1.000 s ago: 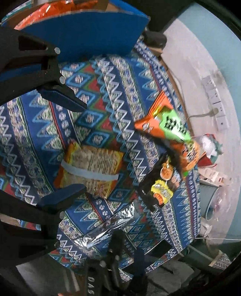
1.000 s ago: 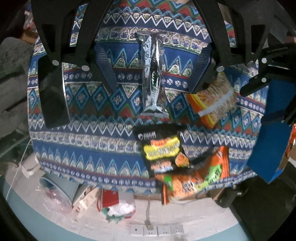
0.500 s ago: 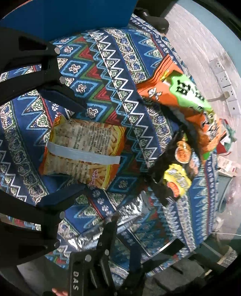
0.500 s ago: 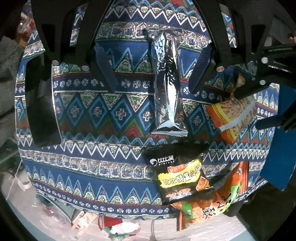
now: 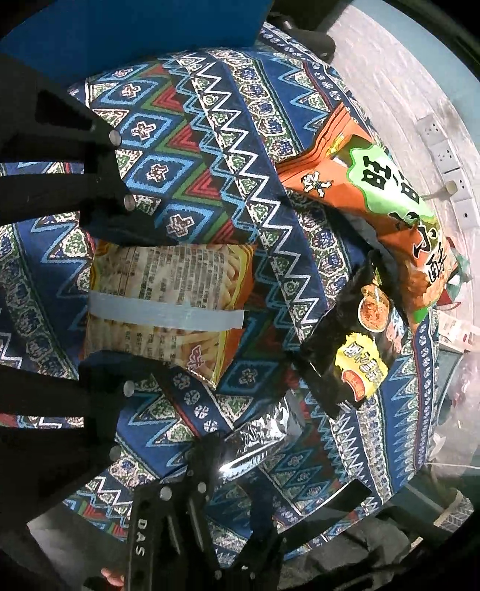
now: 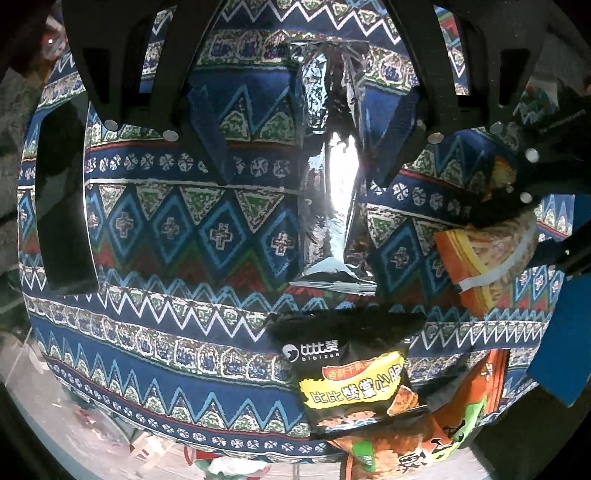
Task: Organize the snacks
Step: 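Grasp the strapped clear bread bag with the left tool while the right tool grasps the foil bag, then carry the bread bag with the left tool while the right tool carries the foil bag to the box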
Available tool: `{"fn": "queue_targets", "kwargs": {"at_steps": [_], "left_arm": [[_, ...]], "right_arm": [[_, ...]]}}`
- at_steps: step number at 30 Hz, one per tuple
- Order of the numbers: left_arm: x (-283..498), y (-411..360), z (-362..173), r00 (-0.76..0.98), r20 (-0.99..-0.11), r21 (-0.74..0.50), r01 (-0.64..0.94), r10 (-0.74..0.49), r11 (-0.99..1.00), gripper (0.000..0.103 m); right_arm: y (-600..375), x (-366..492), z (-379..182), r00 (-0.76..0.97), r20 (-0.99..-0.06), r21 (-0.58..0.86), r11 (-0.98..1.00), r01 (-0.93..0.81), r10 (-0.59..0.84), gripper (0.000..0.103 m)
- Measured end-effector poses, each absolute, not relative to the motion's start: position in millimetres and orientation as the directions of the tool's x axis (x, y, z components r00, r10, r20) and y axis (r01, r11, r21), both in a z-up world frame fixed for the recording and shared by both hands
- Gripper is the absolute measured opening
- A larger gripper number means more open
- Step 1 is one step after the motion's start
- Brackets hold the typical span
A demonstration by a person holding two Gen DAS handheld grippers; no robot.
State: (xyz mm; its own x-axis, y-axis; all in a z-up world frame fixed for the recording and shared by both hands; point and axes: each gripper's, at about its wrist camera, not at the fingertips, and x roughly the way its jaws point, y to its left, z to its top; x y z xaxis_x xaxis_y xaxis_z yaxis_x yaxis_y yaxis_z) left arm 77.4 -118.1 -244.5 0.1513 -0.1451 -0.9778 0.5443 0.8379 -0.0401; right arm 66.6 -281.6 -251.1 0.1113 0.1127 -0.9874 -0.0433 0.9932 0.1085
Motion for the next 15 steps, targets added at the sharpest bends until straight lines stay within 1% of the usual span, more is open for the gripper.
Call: {"fn": "queue_targets", "kwargs": {"at_steps": [2, 3, 4, 5, 7, 8, 15], "left_arm": [[77, -114, -241, 0.158, -0.977, -0.033, 0.546, -0.142, 0.837, 0.043], [76, -112, -239, 0.16, -0.977, -0.031, 0.548, -0.14, 0.836, 0.043], [74, -112, -239, 0.162, -0.977, -0.026, 0.552, -0.138, 0.833, 0.042], [71, -112, -238, 0.165, -0.977, -0.021, 0.555, -0.135, 0.832, 0.042], [66, -112, -237, 0.17, -0.977, -0.014, 0.56, -0.131, 0.829, 0.041], [65, -111, -235, 0.175, -0.976, -0.011, 0.56, -0.131, 0.828, 0.041], [54, -98, -212, 0.229, -0.965, 0.018, 0.546, -0.129, 0.837, 0.041]], "right_arm": [[-279, 66, -252, 0.121, -0.987, 0.097, 0.994, -0.045, 0.102, 0.074], [-278, 65, -254, 0.126, -0.988, 0.087, 0.995, -0.053, 0.093, 0.07], [-275, 65, -253, 0.133, -0.987, 0.081, 0.995, -0.061, 0.088, 0.061], [-272, 63, -252, 0.139, -0.986, 0.078, 0.995, -0.068, 0.086, 0.056], [-267, 61, -248, 0.142, -0.987, 0.065, 0.995, -0.08, 0.075, 0.034], [-266, 60, -248, 0.143, -0.987, 0.06, 0.995, -0.083, 0.072, 0.029], [-265, 53, -234, 0.163, -0.983, 0.071, 0.994, -0.087, 0.084, 0.028]]}}
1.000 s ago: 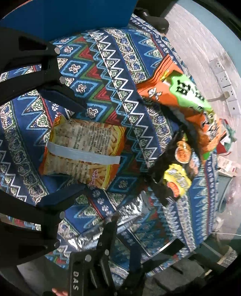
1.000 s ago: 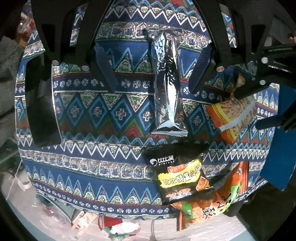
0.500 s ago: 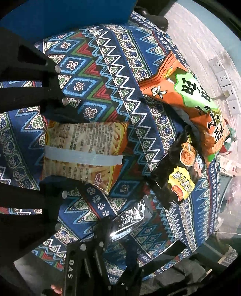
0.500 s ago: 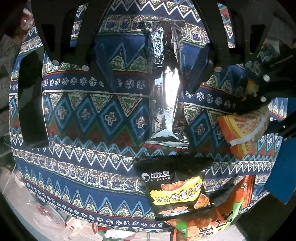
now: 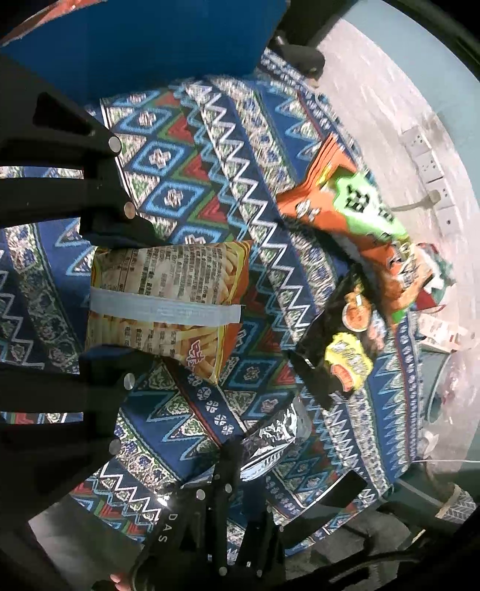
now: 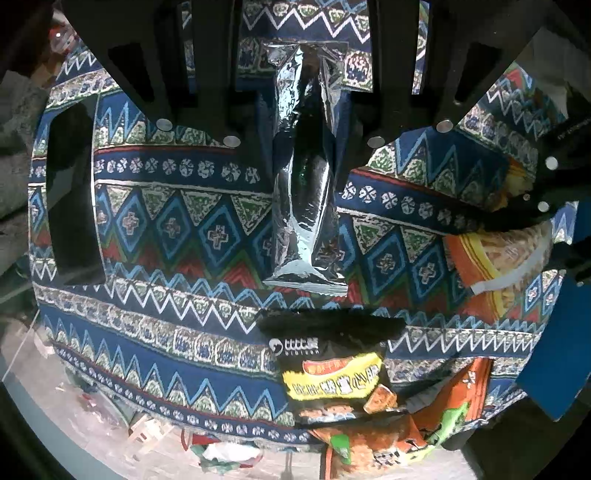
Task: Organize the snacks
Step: 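Carry the bread bag with the left tool while the right tool carries the foil bag to the box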
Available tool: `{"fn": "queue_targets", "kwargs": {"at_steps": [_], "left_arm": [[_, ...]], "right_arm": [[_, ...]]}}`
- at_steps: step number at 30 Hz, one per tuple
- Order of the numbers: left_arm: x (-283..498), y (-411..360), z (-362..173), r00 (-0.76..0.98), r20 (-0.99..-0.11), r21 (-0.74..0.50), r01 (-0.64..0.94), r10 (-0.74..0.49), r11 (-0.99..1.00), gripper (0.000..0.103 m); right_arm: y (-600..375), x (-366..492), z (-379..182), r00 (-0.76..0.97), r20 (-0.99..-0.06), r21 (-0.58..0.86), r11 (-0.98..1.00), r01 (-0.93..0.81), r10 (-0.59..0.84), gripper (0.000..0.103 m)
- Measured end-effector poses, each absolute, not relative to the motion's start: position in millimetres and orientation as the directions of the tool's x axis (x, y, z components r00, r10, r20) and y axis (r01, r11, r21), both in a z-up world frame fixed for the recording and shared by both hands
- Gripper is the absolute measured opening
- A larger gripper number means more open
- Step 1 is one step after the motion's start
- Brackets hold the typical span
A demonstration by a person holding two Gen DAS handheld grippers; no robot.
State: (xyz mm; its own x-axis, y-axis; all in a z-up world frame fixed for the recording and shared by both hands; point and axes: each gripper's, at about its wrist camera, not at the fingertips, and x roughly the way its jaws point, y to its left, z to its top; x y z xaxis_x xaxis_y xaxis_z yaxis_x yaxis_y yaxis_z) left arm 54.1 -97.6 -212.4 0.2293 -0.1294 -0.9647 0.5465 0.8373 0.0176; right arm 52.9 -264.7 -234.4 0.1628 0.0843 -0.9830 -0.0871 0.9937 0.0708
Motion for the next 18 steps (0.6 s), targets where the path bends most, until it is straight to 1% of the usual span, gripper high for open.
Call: {"fn": "queue_targets", "kwargs": {"at_steps": [8, 18], "left_arm": [[41, -82, -179, 0.31, -0.943, 0.068, 0.538, -0.122, 0.84, 0.041], [36, -71, -148, 0.378, -0.917, 0.087, 0.502, -0.128, 0.86, 0.041]], "right_arm": [[-270, 49, -196, 0.236, -0.965, 0.091, 0.992, -0.09, 0.11, 0.028], [-253, 50, -149, 0.318, -0.937, 0.103, 0.985, -0.135, 0.142, 0.028]]}}
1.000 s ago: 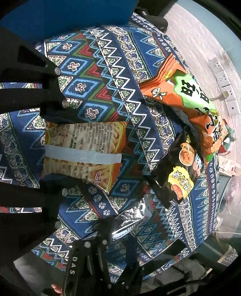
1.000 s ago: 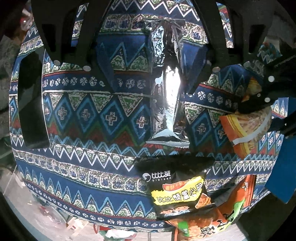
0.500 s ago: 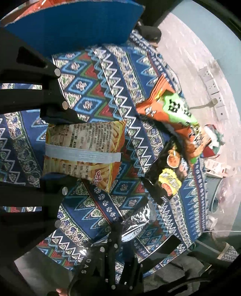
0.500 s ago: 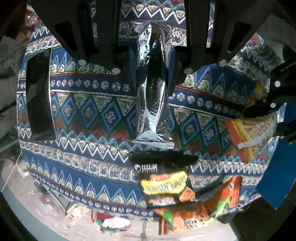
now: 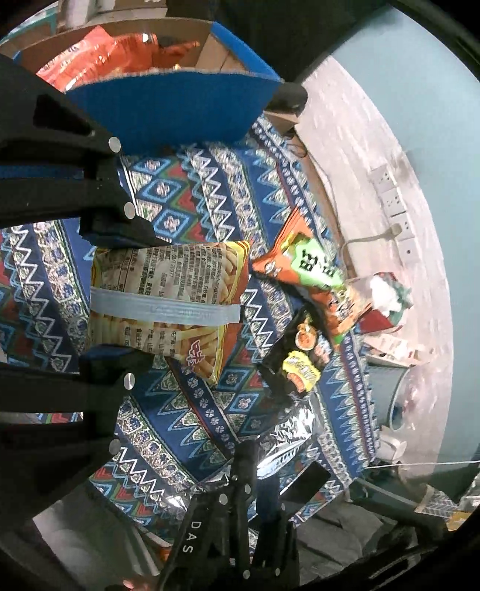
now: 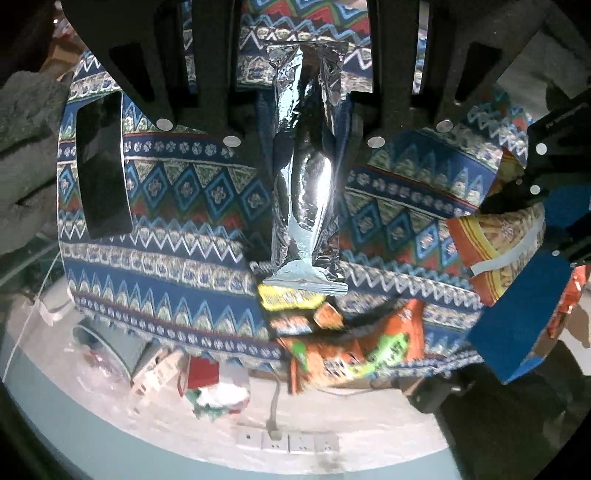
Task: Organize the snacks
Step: 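Carry the bread bag with the left tool while the right tool carries the foil bag to the box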
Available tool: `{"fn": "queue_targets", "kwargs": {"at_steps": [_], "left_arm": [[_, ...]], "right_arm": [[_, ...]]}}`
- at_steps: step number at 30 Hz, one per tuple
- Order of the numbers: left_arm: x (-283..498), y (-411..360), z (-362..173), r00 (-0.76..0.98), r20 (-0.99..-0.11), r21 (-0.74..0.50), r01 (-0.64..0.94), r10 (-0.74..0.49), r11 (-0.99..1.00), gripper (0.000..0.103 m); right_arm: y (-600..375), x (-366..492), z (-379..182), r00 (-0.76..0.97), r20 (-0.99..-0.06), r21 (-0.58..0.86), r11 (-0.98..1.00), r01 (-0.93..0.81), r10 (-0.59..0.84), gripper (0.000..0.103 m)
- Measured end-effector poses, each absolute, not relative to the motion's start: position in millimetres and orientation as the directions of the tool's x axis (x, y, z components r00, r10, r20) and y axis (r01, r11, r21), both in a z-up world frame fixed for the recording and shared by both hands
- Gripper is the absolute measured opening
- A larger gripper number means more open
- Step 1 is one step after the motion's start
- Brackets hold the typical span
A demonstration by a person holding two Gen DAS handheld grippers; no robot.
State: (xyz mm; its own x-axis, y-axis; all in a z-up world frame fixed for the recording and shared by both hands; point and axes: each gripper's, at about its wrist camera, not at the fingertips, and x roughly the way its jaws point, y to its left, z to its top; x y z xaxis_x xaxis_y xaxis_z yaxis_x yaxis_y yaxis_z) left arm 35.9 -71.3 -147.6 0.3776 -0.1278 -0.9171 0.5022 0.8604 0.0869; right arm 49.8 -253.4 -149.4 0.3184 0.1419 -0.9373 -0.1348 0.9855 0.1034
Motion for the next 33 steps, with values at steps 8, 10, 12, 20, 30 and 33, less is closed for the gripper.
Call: {"fn": "queue_targets", "kwargs": {"at_steps": [8, 10, 12, 20, 30, 33], "left_arm": [[32, -51, -118, 0.439, -0.889, 0.106, 0.468, -0.127, 0.877, 0.041], [31, -47, -111, 0.454, -0.881, 0.107, 0.459, -0.13, 0.882, 0.041], [30, -42, -105, 0.465, -0.875, 0.103, 0.451, -0.135, 0.887, 0.041], [30, -18, -87, 0.502, -0.854, 0.098, 0.414, -0.137, 0.905, 0.041], [34, 27, -69, 0.549, -0.827, 0.078, 0.326, -0.121, 0.942, 0.041], [34, 44, -63, 0.567, -0.817, 0.08, 0.295, -0.108, 0.952, 0.041]], "right_arm": [[-237, 54, -118, 0.372, -0.912, 0.119, 0.979, -0.168, 0.175, 0.028], [-231, 55, -112, 0.382, -0.906, 0.123, 0.977, -0.173, 0.182, 0.028], [-227, 56, -107, 0.389, -0.902, 0.128, 0.975, -0.18, 0.19, 0.028], [-203, 67, -87, 0.425, -0.879, 0.141, 0.968, -0.206, 0.218, 0.028], [-163, 86, -68, 0.441, -0.86, 0.152, 0.953, -0.262, 0.259, 0.028], [-148, 89, -64, 0.438, -0.856, 0.155, 0.945, -0.287, 0.274, 0.028]]}}
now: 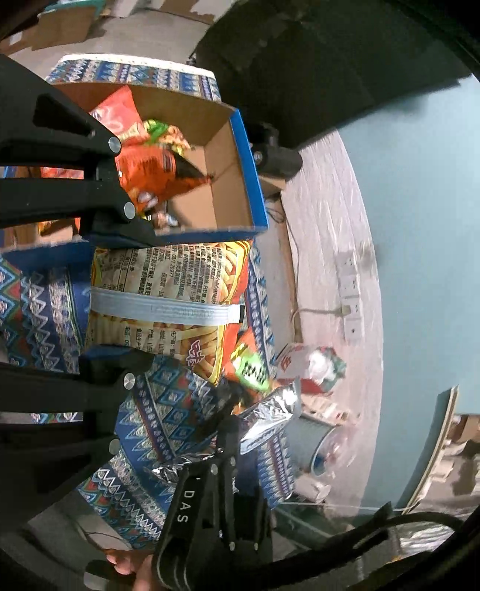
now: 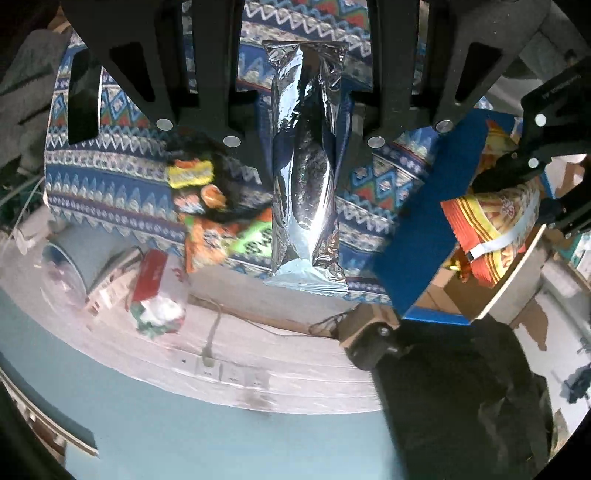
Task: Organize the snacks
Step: 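Carry the bread bag with the left tool while the right tool carries the foil bag to the box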
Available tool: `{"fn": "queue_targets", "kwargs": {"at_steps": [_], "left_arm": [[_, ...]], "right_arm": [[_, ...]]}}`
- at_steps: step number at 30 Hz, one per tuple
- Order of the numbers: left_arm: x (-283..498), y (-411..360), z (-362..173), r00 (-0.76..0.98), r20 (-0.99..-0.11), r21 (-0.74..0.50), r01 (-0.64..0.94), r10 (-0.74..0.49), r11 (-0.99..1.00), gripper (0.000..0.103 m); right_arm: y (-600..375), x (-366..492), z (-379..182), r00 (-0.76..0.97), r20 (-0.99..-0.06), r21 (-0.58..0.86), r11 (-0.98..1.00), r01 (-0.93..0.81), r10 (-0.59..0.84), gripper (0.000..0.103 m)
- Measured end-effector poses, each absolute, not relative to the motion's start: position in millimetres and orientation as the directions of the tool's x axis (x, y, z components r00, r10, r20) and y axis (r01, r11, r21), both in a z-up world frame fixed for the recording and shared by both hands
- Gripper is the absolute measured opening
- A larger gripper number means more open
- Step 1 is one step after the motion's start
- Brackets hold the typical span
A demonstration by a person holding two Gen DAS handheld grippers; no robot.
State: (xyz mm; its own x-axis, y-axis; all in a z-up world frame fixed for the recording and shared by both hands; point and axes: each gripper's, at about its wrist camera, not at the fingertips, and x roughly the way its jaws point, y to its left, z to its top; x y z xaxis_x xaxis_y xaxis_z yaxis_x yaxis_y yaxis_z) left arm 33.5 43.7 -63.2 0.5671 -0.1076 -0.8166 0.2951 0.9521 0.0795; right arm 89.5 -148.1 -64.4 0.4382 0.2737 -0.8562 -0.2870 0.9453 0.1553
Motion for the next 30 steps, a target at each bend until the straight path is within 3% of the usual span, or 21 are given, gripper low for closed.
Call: {"fn": "queue_targets", "kwargs": {"at_steps": [17, 30], "left_arm": [[34, 133, -52, 0.605, -0.795, 0.043, 0.118, -0.037, 0.992, 0.041], [40, 201, -76, 0.563, -0.825, 0.021, -0.041, 0.041, 0.999, 0.041]], "right_arm": [[-66, 111, -47, 0.42, -0.836, 0.192, 0.906, -0.377, 0.352, 0.028], [-2, 124, -48, 0.374, -0.832, 0.231, 0.87, -0.436, 0.409, 0.028]]}}
